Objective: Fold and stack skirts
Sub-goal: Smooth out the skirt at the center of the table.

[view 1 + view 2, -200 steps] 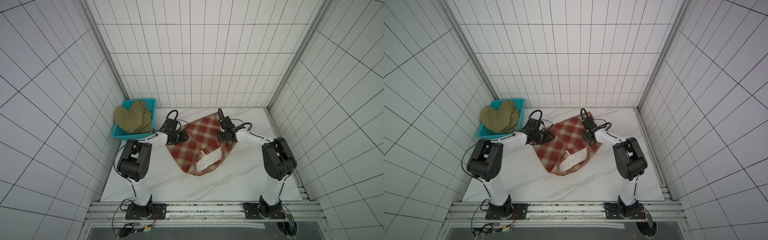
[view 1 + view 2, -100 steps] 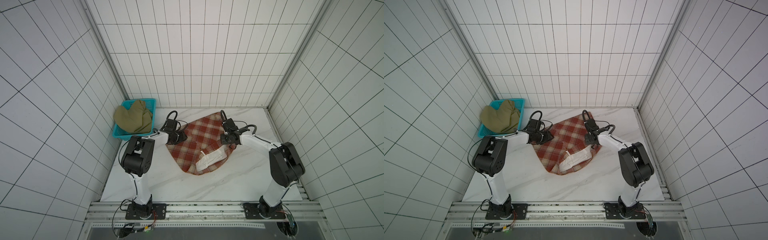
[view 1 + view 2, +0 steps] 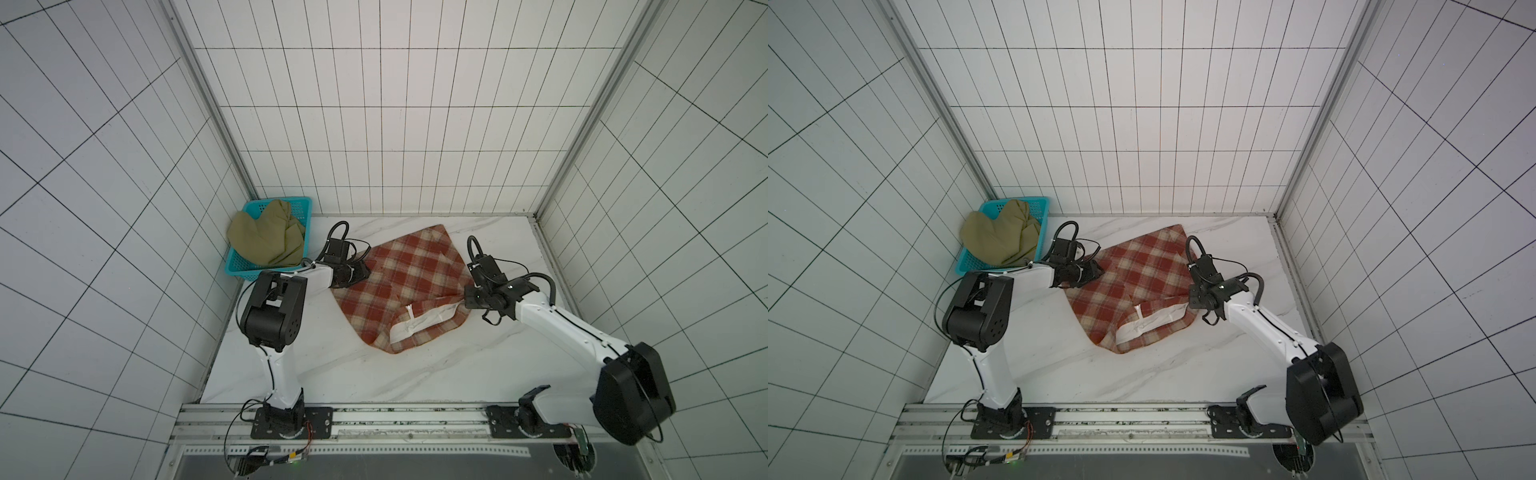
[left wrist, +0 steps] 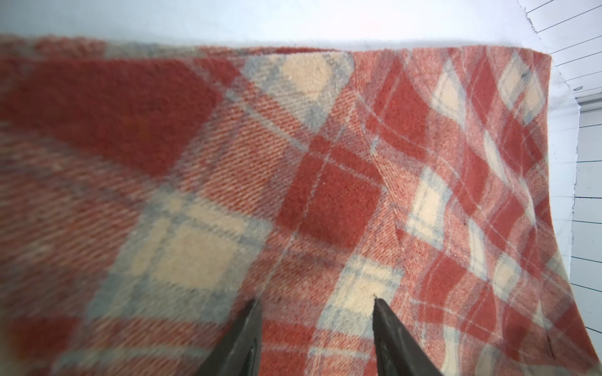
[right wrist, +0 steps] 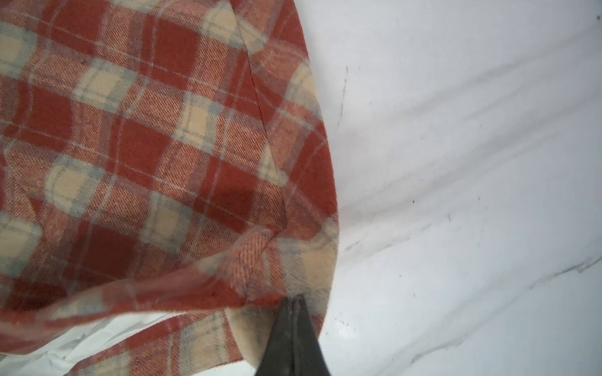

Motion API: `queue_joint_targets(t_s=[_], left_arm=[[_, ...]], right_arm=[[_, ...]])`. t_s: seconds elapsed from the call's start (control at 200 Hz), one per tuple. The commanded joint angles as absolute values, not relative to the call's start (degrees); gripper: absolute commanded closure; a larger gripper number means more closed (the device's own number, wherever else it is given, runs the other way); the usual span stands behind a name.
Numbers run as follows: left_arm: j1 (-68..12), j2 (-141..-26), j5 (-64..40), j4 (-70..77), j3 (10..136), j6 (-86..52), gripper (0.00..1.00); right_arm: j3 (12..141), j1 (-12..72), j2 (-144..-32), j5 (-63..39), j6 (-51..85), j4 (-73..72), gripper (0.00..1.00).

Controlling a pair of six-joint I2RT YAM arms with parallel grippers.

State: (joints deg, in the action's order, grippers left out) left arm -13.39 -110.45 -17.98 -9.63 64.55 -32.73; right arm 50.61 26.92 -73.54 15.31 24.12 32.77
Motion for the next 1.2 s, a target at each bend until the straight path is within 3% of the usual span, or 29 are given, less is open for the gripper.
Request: queue_joint_targets(t_s=[0.0, 0.2, 0.28, 0.44, 0.625, 0.745, 0.844, 0.964, 1.194], left_arm=[[-12.8, -113.25, -15.71, -10.46, 62.85, -32.96, 0.46], [-12.27, -112.41, -15.46, -10.2, 62.25, -32.74, 0.46], [-12.46, -110.49, -15.99, -9.71, 61.72, -32.28, 0.46], [-13.89, -102.23, -18.28, -9.62, 59.46, -32.39, 0.46], [-18.84, -91.79, -20.17, -17.28, 56.44, -30.53, 0.45], [-24.91, -85.48, -19.87, -23.36, 52.43, -28.78, 0.45], [-28.93, -80.92, -20.06, -26.45, 47.68, -28.86, 0.45], [-32.4, -77.2, -20.6, -28.13, 41.73, -29.95, 0.45], [-37.44, -75.17, -21.75, -28.13, 35.67, -31.2, 0.45]], right_arm=[[45.08, 26.91, -68.72, 14.06, 30.14, 37.2, 1.0], [40.09, 27.06, -61.97, 10.66, 35.96, 36.93, 1.0], [41.94, 27.15, -60.67, 10.57, 36.95, 37.06, 0.63], [45.17, 27.17, -61.86, 10.38, 36.43, 35.44, 0.61], [43.57, 27.42, -67.0, 6.6, 34.89, 26.0, 0.66], [42.07, 27.23, -71.89, 6.77, 34.9, 19.63, 0.86], [41.31, 27.0, -75.54, 6.72, 34.62, 14.46, 0.87], [40.72, 24.43, -80.4, 3.91, 34.52, 10.29, 0.97], [40.85, 19.16, -89.17, -2.89, 33.5, 3.35, 1.0]])
